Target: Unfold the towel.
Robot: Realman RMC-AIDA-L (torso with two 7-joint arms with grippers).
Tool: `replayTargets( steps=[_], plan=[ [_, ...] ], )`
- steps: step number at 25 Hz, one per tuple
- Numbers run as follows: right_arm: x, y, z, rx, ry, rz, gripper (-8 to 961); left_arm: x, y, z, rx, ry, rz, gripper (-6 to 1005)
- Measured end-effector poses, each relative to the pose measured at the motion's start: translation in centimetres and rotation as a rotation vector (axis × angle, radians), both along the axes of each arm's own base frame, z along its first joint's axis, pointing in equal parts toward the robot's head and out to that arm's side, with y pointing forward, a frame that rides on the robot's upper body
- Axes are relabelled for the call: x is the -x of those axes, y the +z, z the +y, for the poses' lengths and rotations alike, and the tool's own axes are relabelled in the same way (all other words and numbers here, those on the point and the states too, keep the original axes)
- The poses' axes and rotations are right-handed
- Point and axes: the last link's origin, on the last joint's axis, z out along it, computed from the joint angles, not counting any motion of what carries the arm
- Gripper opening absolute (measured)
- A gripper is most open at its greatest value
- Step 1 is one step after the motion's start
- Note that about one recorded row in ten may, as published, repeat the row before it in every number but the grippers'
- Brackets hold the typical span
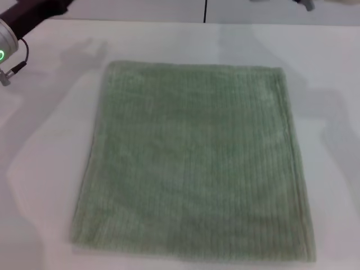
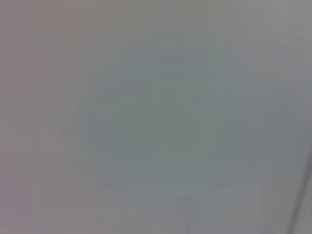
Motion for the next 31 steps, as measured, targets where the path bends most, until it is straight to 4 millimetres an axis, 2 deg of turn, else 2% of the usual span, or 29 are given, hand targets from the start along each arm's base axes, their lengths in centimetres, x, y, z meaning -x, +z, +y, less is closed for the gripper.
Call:
replayTargets(
  steps=[1, 7, 12, 18, 22, 23, 27, 28, 31],
  plan=[
    [0.3, 0.3, 0.1, -0.054, 0.022, 0.039, 0, 0.6, 0.3, 0.3, -0.104, 0.024, -0.053, 408],
    [0.1, 1.2, -0.8, -0.324, 0.113, 0.219, 0, 0.6, -0.2, 0.5, -0.200, 0.029, -0.092, 408],
    [-1.8, 1.2, -2.6, -0.453, 0.157, 0.314, 0, 0.4, -1.1, 0.7, -0.284, 0.038, -0.100, 408],
    [-5.7, 2.1, -5.5, -0.644, 0.188, 0.353, 0, 0.2, -1.9, 0.9, -0.338, 0.068, -0.108, 408],
    [-9.2, 2.9, -7.6, -0.726, 0.158, 0.370, -1, 0.1, -2.3, 1.0, -0.348, 0.075, -0.108, 408],
    [-10.1, 3.0, -8.0, -0.738, 0.141, 0.373, -1, 0.0, -3.3, 0.9, -0.365, 0.099, -0.108, 408],
    [-13.8, 3.2, -9.7, -0.751, 0.080, 0.341, -1, 0.0, -3.6, 0.8, -0.362, 0.103, -0.100, 408],
    [-14.4, 3.1, -9.9, -0.745, 0.072, 0.326, -1, 0.2, -4.2, 0.5, -0.348, 0.111, -0.094, 408],
    [-15.9, 2.8, -10.5, -0.717, 0.048, 0.324, -1, 0.2, -4.4, 0.4, -0.341, 0.119, -0.094, 408]
  ],
)
